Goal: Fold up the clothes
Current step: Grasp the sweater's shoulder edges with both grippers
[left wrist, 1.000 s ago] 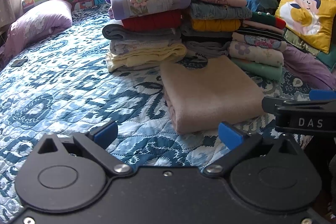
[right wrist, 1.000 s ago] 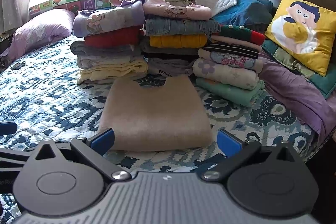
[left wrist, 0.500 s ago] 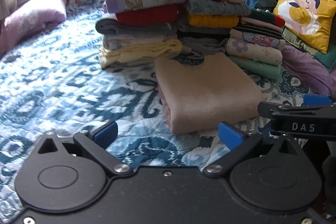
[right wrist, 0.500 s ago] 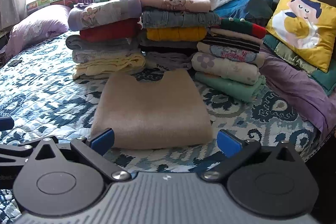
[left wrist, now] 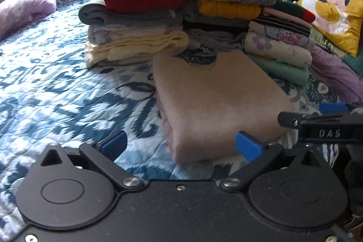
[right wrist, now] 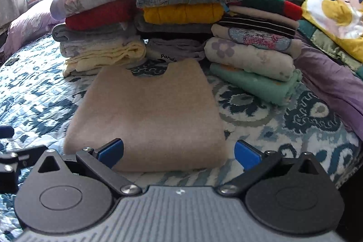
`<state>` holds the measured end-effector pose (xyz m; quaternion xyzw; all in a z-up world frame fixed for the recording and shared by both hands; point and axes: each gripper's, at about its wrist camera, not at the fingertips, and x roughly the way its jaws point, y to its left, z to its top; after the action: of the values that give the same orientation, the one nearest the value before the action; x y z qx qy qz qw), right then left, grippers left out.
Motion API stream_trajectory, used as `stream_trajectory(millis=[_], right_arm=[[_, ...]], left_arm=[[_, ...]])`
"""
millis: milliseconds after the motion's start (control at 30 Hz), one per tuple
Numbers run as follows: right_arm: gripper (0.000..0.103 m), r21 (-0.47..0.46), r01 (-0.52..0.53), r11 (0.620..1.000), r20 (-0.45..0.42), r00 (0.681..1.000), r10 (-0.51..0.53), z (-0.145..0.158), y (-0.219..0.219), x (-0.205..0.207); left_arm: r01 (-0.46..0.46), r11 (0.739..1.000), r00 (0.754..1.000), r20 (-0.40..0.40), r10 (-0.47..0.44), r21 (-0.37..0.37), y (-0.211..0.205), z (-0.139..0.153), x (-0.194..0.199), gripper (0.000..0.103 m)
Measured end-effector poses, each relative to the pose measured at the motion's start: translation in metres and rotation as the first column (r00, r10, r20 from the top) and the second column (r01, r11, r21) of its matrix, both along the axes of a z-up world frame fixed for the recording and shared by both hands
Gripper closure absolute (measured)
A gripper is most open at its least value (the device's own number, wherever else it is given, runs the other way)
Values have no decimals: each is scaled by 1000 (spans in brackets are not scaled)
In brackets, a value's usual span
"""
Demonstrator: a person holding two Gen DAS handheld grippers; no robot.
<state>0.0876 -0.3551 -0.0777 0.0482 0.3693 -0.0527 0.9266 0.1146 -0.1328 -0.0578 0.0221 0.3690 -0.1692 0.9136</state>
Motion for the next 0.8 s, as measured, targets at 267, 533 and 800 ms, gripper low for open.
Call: stream_trajectory(millis=[267,533,800], right_arm=[[0,54,-53,997,-22,998,54,-13,-20,34],[7,102,-86,991,-50,995,92,-32,-43,72],[23,151,-134,979,-75,986,146,-48,-60,109]], left_arm=[[6,999,1000,-12,-6,-48,-10,-13,36,1],[27,994,994,-104,-38,-103,-14,-37,79,22],[10,987,985,-167,-37,-161,-14,-56,122,27]])
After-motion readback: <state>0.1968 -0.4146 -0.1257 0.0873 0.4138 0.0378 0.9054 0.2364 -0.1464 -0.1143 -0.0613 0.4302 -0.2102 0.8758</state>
